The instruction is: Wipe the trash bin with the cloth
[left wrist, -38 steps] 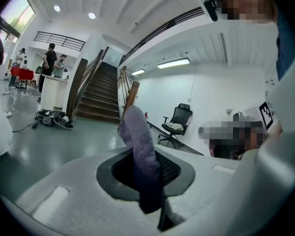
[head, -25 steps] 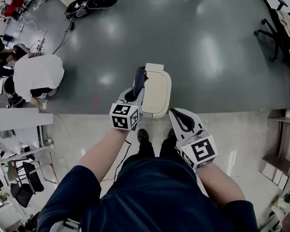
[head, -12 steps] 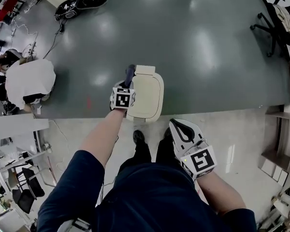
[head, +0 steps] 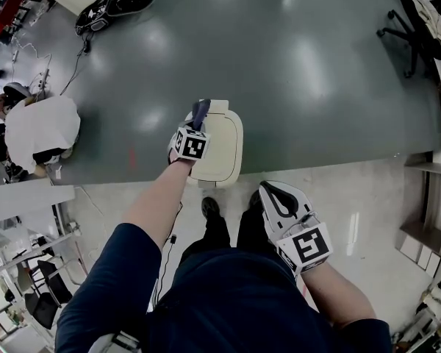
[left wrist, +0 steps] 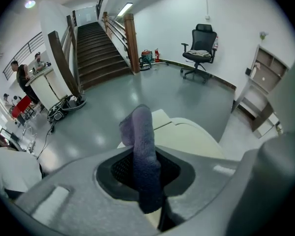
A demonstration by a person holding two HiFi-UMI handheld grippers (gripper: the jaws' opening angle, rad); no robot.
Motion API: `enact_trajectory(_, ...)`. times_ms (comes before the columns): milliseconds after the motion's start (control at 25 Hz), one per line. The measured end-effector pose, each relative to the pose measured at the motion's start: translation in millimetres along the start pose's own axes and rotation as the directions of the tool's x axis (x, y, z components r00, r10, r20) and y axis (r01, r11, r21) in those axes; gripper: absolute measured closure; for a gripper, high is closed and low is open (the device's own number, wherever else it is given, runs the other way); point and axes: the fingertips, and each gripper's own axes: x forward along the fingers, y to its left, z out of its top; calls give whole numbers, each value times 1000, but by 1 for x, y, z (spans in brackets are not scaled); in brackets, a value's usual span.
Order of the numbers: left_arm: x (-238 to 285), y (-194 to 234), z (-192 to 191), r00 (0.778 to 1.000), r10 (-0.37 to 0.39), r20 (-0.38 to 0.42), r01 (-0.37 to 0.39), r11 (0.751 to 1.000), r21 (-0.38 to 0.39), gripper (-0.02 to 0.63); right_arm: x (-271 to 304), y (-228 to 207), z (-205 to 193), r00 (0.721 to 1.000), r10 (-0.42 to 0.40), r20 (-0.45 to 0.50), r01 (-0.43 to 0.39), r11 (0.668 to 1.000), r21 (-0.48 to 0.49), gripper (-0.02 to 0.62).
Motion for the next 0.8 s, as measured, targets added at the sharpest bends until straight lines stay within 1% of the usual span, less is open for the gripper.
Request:
enact_trajectory(160,3,-29,13,999,-36,11,35,998,58,555,-5,-6,-1,1000,-9,4,9,1000,8,591)
enact_trajectory(320,6,-65,24,996,-83,24,81,993,89,555,-9,-9,-4,1000,-25,6,25,1000,16,591)
enact_trajectory(600,1,-131,31,983,-181,36,173,972,157,555,-21,-9,-10,999,-43,4,43,999,20,591)
enact_trajectory(720,-10,-141,29,977,-203,59,191,967,166,555,-23,-5,-11,999,-46,6,46,999,27,591)
enact_trajectory(800,-19,-131,23,978,-196,77,182,971,154,555,-21,0,-12,999,-37,9,37,999,26,591)
